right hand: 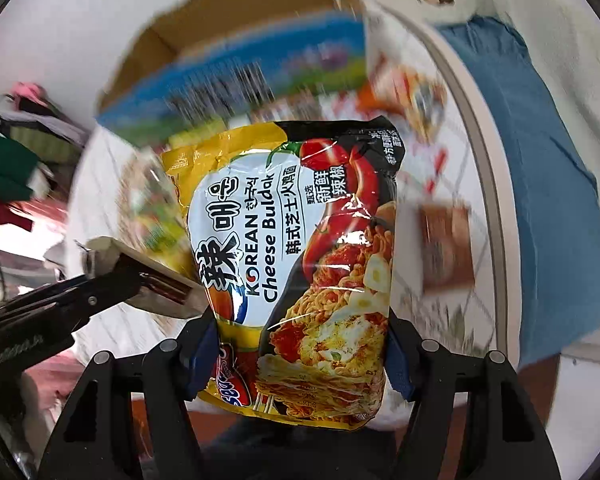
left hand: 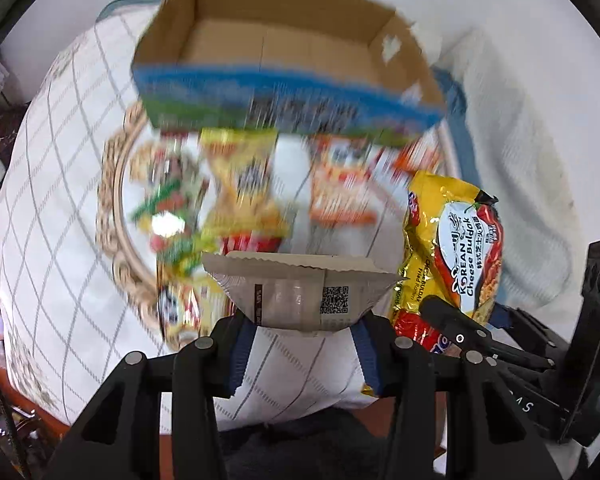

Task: Organize snacks
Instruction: 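Carry both packets into the cardboard box and open both tools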

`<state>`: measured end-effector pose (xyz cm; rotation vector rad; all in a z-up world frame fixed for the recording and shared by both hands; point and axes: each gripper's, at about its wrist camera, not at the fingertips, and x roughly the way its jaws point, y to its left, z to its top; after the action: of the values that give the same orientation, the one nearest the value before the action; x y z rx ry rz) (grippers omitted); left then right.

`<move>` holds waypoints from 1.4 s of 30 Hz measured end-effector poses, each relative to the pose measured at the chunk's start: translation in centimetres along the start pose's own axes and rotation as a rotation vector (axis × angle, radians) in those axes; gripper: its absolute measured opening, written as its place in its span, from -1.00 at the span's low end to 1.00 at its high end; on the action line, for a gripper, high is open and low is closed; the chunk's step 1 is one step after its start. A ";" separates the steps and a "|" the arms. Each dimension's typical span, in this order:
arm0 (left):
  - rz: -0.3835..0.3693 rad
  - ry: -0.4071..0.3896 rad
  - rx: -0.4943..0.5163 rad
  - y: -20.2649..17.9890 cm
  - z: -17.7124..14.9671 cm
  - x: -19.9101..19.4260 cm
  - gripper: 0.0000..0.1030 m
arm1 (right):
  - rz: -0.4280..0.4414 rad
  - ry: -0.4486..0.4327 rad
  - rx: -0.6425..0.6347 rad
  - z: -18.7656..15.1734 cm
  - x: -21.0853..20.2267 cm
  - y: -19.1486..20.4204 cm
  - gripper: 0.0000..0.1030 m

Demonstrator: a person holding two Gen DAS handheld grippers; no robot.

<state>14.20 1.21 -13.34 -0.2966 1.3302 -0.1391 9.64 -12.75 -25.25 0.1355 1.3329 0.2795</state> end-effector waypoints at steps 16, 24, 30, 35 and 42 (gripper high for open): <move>0.106 -0.059 0.040 -1.8 25.3 1.7 -0.18 | 0.112 -0.196 -0.143 21.2 -4.6 3.8 0.38; 0.157 0.147 -0.015 1.7 32.2 11.9 -0.18 | 0.064 -0.064 -0.190 34.6 4.1 3.8 0.38; 0.219 0.199 -0.033 2.4 35.0 15.8 0.06 | 0.047 0.038 -0.177 38.4 11.2 3.7 0.41; 0.226 0.187 -0.056 2.7 35.6 16.3 0.75 | 0.018 0.120 -0.143 39.6 14.6 3.5 0.91; 0.263 0.115 -0.063 3.1 34.1 14.8 0.75 | 0.013 0.102 -0.125 40.4 13.7 2.6 0.91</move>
<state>50.51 4.73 -20.95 -0.1657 1.4770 0.1083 51.36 -3.96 -27.96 0.0251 1.4123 0.3837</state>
